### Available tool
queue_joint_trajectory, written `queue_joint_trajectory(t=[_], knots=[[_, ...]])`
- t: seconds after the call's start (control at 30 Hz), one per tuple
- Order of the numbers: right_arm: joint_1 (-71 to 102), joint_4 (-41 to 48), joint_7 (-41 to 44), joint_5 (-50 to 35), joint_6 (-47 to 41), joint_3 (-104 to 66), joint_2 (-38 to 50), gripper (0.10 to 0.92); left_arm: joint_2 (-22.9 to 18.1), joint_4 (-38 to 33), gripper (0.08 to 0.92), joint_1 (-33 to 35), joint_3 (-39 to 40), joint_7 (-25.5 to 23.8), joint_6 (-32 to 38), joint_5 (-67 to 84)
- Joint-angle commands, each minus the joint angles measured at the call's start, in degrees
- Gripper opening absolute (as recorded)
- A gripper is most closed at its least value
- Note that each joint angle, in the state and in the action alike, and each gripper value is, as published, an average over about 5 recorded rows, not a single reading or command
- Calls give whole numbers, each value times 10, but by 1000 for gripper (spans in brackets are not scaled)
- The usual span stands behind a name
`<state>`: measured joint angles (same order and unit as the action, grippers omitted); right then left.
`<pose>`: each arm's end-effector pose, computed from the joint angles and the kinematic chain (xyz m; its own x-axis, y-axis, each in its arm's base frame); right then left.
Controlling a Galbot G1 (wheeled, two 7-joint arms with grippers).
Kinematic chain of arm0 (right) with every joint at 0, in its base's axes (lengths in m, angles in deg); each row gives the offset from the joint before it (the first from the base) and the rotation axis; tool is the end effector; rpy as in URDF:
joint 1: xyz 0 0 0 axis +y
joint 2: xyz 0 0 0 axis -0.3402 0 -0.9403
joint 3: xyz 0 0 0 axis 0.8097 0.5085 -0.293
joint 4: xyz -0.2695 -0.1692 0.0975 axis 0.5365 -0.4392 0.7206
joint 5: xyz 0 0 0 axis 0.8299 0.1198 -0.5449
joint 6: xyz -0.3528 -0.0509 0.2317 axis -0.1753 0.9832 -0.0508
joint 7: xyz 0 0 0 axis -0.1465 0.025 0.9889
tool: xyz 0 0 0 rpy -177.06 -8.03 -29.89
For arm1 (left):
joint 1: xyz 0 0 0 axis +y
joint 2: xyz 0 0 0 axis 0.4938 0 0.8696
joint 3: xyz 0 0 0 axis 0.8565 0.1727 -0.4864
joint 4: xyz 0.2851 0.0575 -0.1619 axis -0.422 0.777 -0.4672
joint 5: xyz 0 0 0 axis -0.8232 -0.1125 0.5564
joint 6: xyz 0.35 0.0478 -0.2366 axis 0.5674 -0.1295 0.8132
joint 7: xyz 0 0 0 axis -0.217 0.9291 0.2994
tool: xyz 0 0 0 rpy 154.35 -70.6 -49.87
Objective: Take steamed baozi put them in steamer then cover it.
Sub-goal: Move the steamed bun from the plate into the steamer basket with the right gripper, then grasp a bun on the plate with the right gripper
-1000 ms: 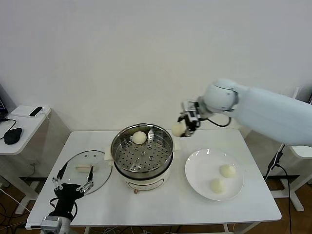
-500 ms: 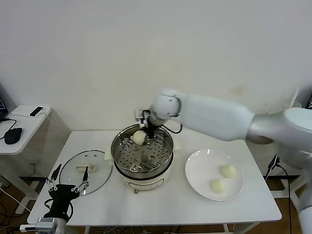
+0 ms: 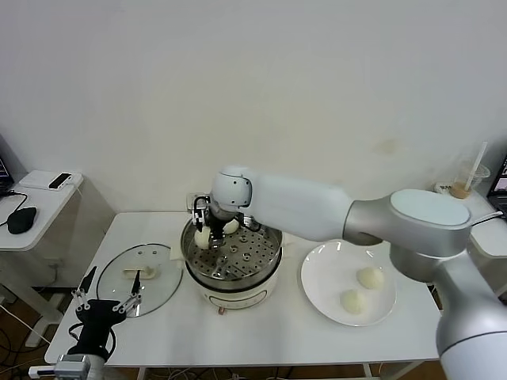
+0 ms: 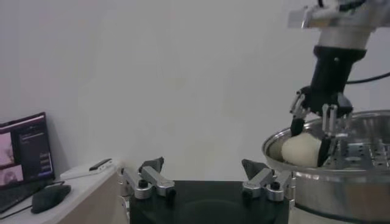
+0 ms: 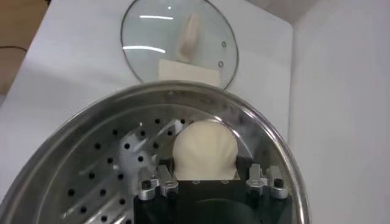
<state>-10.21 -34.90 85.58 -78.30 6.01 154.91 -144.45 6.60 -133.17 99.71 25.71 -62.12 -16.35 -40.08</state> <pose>0.5505 0.3248 -0.1307 -0.2400 -0.3439 0.9078 -0.9321 -0.1797 -0.3144 0.2230 0.0894 -0.2477 -0.9964 -0.0830 0.0172 -0.0746 0.9547 0.2880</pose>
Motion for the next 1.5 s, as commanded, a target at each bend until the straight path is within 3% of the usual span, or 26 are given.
queue_joint_trajectory(t=[0.03,0.4,0.7,1.07,1.27,1.5], knots=[[20,33,-5,5,-5,-1,-29,629,1,3,823,-1,0,0,1,0],[-27,-20,43,2,-2,0,17,818,1,2,823,0,0,0,1,0],[-147,-159,113,6,26,24,162,823,4,0,823,3,-4,0,1,1],[-180,-345,134,28,39,66,426,823,5,4,823,-1,8,1,-1,-1],[-131,-391,142,95,64,73,554,823,4,5,823,0,16,3,0,-6],[-22,-388,140,201,97,22,607,823,5,8,823,-5,20,2,-1,-10]])
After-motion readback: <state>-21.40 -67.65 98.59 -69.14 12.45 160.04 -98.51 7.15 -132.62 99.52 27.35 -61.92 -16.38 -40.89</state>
